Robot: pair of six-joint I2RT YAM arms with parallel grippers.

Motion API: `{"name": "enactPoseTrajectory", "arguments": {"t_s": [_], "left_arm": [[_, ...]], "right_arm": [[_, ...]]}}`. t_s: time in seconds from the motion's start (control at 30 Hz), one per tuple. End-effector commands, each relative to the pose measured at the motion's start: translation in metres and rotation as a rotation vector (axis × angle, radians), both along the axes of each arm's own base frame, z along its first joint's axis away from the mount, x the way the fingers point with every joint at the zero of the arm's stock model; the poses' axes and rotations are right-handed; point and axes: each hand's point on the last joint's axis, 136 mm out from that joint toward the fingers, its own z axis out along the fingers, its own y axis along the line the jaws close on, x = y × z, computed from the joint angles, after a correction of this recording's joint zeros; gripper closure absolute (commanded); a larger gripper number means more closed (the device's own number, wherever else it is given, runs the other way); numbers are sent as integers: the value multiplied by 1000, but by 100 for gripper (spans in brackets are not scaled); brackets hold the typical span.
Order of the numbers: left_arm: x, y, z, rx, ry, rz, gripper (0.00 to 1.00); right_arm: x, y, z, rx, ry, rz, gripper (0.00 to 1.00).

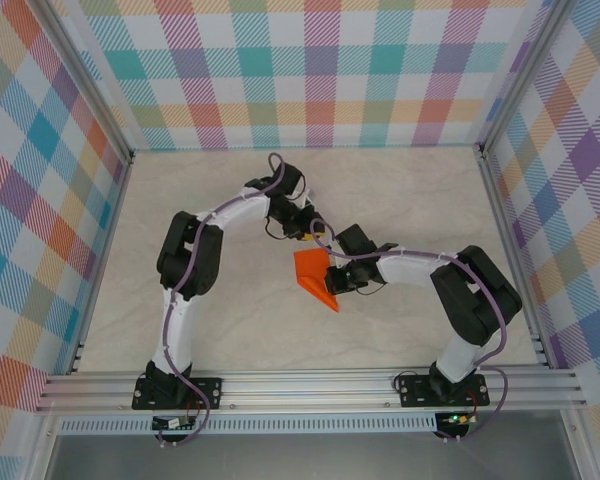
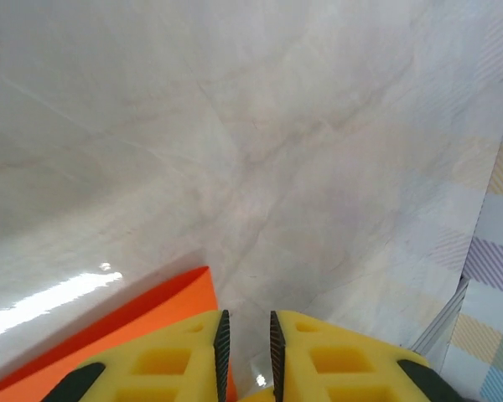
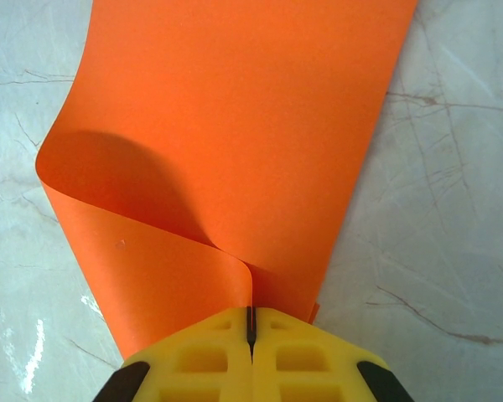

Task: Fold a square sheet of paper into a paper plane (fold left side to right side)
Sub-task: Third fold the triangle at the center of the table.

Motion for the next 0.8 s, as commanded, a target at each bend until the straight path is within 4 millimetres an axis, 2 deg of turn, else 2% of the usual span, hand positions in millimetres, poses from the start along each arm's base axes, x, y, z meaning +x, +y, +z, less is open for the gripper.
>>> {"name": "enactPoseTrajectory", "arguments": {"t_s": [0.0, 0.2, 0.3, 0.43, 0.53, 0.77], "left_arm": [[-14, 20, 17, 3, 22, 10, 84], [-58, 41, 16, -31, 37, 70, 94], [-79, 43, 20, -87, 42, 88, 96], [-105, 28, 24, -121, 54, 48, 96], [-120, 13, 19, -113, 67, 6, 96], [-123, -7, -6, -71, 97, -24, 97]], "right_arm": [[-19, -21, -30, -99, 83, -1, 100], [-19, -19, -30, -97, 86, 3, 100], [-19, -19, -30, -95, 87, 7, 100], [-19, -18, -31, -100, 87, 9, 100], [-18, -19, -31, -105, 86, 8, 100], [-18, -19, -30, -105, 89, 11, 100]]}}
